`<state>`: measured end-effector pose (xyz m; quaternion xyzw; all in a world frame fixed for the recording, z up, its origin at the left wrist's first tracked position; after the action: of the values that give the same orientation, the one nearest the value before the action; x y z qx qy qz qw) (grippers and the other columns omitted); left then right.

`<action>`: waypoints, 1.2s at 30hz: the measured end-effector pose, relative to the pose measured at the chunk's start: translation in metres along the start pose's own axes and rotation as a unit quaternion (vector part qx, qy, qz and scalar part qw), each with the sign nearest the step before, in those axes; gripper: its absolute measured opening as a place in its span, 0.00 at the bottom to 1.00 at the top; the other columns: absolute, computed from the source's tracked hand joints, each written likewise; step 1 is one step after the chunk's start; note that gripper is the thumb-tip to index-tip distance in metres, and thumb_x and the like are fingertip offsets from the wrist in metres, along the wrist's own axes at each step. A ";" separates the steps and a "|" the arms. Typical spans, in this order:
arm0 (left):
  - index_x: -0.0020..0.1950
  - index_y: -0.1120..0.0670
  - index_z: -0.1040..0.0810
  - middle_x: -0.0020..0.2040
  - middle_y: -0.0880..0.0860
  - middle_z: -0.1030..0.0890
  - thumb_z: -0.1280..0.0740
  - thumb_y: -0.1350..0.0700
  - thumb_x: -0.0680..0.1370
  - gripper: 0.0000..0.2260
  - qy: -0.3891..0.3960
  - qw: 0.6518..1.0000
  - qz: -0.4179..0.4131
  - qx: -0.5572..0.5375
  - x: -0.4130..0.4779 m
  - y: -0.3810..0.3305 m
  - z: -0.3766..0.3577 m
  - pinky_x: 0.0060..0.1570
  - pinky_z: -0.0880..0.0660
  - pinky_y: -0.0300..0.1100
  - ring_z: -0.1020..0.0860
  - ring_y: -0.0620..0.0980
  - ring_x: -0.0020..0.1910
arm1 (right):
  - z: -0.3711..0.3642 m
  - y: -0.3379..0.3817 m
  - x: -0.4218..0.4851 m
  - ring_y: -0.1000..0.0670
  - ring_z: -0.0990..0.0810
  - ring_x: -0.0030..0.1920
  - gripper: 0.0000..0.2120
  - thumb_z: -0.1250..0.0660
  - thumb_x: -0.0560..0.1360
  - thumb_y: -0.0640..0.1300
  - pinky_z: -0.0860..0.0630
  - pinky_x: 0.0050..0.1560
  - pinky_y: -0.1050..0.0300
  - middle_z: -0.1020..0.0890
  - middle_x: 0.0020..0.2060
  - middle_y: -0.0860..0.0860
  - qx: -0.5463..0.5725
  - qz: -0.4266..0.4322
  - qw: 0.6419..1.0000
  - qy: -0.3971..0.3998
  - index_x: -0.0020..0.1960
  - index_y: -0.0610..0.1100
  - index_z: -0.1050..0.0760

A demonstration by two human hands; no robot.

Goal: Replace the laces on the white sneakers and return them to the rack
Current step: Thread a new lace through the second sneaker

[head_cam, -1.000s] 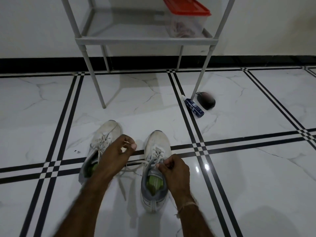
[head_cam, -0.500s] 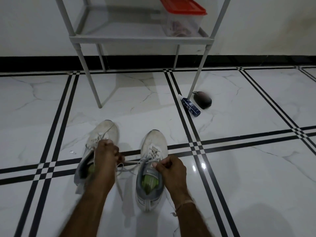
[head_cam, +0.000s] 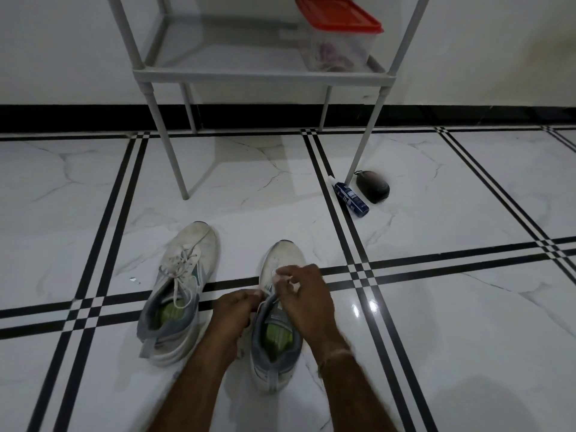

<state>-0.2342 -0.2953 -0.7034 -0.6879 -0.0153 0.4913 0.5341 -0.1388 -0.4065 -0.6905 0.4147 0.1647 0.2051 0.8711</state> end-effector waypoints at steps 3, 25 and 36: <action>0.55 0.54 0.17 0.40 0.54 0.18 0.36 0.61 0.82 0.09 0.020 0.997 -0.037 -0.058 0.000 0.001 -0.001 0.23 0.31 0.33 0.26 0.41 0.23 | -0.008 0.006 0.017 0.50 0.22 0.56 0.13 0.26 0.74 0.53 0.25 0.55 0.59 0.26 0.57 0.49 -0.114 -0.023 0.985 0.130 0.55 0.47 0.16; 0.42 0.59 0.22 0.38 0.56 0.18 0.35 0.59 0.83 0.10 0.023 0.995 -0.090 -0.027 0.004 0.021 0.006 0.40 0.25 0.43 0.22 0.51 0.39 | 0.007 -0.037 -0.017 0.53 0.16 0.44 0.10 0.20 0.70 0.42 0.16 0.45 0.57 0.16 0.41 0.50 0.114 -0.115 0.986 0.027 0.42 0.44 0.22; 0.48 0.57 0.16 0.38 0.51 0.15 0.33 0.57 0.81 0.07 0.053 0.993 -0.070 -0.073 -0.010 -0.002 -0.011 0.27 0.27 0.29 0.18 0.40 0.31 | -0.009 -0.024 -0.014 0.56 0.20 0.50 0.07 0.27 0.76 0.53 0.20 0.55 0.56 0.17 0.47 0.55 0.069 -0.039 0.997 0.013 0.51 0.52 0.18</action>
<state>-0.2313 -0.3081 -0.6960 -0.7473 -0.0710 0.4131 0.5156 -0.1499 -0.4214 -0.7130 0.4645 0.2059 0.1648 0.8454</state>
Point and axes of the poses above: each hand's wrist, its own x-axis towards the middle knuckle, its own z-axis out of the back of the hand, y = z × x, the point moved 2 cm from there along x, towards the middle knuckle
